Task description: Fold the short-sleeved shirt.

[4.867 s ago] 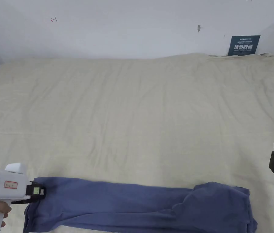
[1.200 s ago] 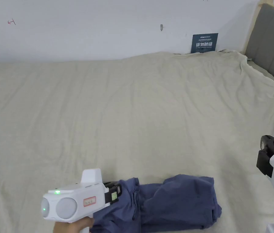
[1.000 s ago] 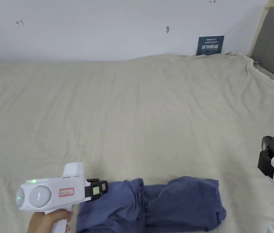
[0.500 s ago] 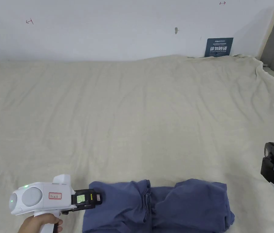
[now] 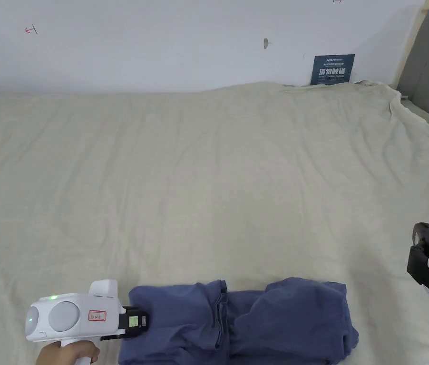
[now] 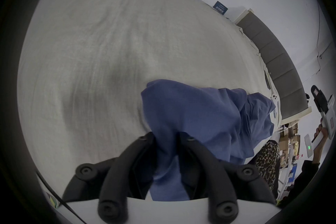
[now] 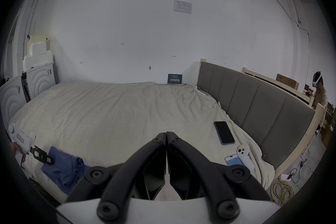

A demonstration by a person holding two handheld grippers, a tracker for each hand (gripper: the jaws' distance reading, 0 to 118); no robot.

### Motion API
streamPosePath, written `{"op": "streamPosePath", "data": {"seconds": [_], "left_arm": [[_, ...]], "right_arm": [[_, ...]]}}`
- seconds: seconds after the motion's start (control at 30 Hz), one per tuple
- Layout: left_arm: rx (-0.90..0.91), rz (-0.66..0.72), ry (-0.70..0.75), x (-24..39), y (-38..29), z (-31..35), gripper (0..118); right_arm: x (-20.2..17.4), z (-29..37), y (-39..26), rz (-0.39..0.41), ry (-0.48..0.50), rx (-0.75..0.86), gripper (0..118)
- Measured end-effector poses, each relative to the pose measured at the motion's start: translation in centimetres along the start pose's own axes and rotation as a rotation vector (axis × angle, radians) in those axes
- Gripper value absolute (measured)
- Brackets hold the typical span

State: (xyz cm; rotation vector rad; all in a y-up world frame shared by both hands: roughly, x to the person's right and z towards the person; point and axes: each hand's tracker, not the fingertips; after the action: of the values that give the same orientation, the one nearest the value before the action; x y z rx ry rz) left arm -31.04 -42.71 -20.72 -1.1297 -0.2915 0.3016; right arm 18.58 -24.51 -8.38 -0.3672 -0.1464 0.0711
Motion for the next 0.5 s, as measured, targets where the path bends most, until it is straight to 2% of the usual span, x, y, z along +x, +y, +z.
{"op": "streamPosePath", "data": {"seconds": [0.07, 0.17, 0.37, 0.5], "left_arm": [[0.0, -0.004, 0.012, 0.5, 0.0, -0.1, 8], [0.002, -0.028, 0.03, 0.7, 0.0, 0.2, 4], [0.042, 0.007, -0.009, -0.4, 0.6, 3.2, 2], [0.088, 0.021, 0.061, -2.4, 1.0, 6.0, 2]], "right_arm": [[0.1, 0.0, 0.0, -0.001, 0.0, 0.001, 0], [0.2, 0.1, 0.0, -0.003, 0.0, 0.003, 0], [0.4, 0.0, 0.3, -0.003, -0.001, 0.009, 0], [0.2, -0.1, 0.5, -0.003, 0.005, 0.016, 0]]}}
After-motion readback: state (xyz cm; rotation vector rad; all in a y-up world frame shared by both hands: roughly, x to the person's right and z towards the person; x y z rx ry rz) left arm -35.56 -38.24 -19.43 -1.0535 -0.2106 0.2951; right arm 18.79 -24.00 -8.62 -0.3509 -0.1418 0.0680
